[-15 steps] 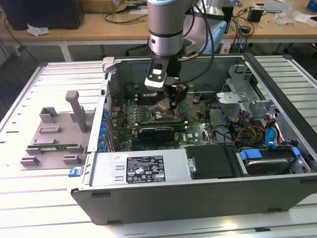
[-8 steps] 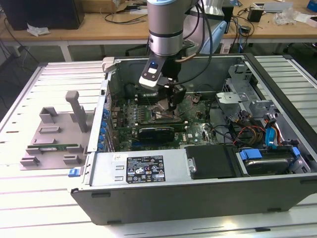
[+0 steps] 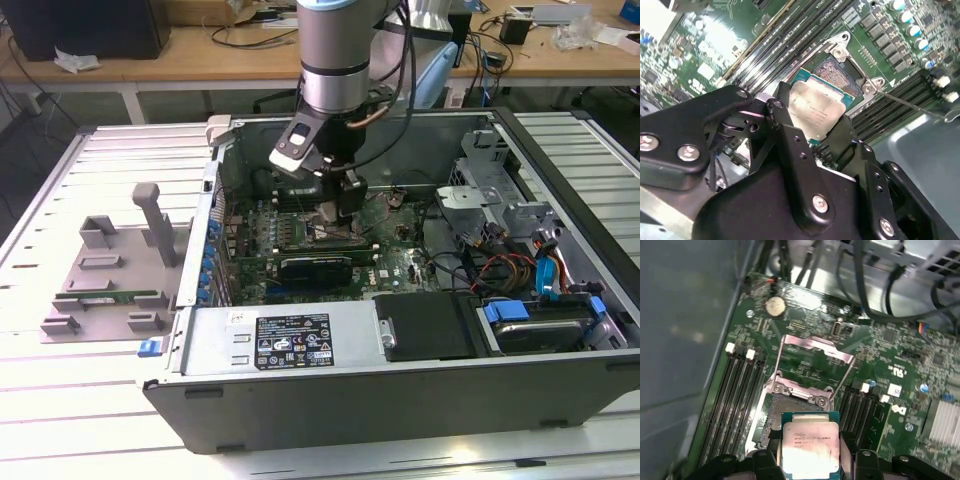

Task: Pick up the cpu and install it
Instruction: 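Place the cpu into insertion slot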

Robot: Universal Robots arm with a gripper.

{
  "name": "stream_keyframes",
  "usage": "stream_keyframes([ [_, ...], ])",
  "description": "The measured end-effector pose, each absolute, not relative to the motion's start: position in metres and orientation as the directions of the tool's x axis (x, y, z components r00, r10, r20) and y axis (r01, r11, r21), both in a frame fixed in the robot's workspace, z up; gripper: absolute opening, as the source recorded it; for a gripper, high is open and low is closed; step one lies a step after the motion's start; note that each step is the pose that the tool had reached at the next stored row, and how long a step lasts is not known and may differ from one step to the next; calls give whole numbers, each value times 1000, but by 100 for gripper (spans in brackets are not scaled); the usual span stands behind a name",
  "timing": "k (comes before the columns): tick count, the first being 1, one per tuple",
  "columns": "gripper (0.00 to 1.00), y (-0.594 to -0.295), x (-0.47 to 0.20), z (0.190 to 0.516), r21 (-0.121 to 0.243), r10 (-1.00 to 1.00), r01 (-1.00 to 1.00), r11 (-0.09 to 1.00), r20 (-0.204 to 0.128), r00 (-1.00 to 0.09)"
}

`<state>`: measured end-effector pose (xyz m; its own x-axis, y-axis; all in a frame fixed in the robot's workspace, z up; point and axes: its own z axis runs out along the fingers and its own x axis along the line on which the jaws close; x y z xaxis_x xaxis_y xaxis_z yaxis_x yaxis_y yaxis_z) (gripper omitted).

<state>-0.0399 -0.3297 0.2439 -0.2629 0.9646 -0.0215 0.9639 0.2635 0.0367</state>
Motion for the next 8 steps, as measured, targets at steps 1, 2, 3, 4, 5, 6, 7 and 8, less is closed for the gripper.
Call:
stream_keyframes([
  [1, 55, -330, -40, 244, 37, 970, 969, 242, -22, -242],
  [2, 55, -330, -40, 244, 37, 978, 977, 208, -21, -207],
  [3, 55, -330, -40, 244, 37, 981, 981, 192, -21, -191],
  [4, 55, -330, -40, 244, 37, 985, 984, 173, -21, -172],
  [5, 55, -330, -40, 243, 37, 989, 989, 145, -21, -144],
  [6, 55, -330, -40, 243, 37, 992, 991, 128, -21, -127],
  [7, 55, -330, -40, 243, 37, 994, 993, 111, -22, -111],
  [8, 55, -330, -40, 243, 37, 996, 996, 82, -22, -81],
])
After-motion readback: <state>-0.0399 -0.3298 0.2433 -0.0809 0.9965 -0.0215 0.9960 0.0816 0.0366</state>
